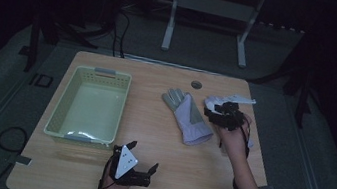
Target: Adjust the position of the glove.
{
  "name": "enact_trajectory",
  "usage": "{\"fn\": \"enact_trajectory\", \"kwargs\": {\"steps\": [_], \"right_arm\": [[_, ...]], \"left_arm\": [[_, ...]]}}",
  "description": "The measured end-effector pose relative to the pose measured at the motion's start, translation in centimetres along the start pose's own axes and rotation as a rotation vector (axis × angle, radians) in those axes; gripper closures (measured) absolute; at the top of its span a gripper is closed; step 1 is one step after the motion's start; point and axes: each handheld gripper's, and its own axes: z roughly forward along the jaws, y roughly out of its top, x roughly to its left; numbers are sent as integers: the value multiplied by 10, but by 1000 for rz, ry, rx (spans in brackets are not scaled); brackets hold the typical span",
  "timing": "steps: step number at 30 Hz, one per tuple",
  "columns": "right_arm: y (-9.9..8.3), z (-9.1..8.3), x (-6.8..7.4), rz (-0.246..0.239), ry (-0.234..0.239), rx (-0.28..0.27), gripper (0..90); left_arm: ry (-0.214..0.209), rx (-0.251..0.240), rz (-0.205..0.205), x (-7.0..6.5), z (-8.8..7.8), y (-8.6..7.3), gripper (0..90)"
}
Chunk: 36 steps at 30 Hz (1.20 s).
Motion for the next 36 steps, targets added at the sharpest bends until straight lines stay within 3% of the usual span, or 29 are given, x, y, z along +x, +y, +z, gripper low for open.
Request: {"fn": "enact_trajectory", "kwargs": {"steps": [10,22,26,29,33,36], "right_arm": [[-8,40,0,-7,43,57,514],[-16,72,5,-44,43,141,570],[-26,89,6,-72,34,212,547],[-30,92,6,-75,39,205,555],[-28,93,8,-110,33,231,611],[-25,94,12,-129,22,254,735]], "left_arm": [[-3,4,1,1,0,0,0],[-6,3,-2,1,0,0,0],[-10,4,-4,1,0,0,0],[-11,4,-4,1,0,0,0],[-10,4,-3,1,0,0,0],[-10,4,-3,1,0,0,0]]}}
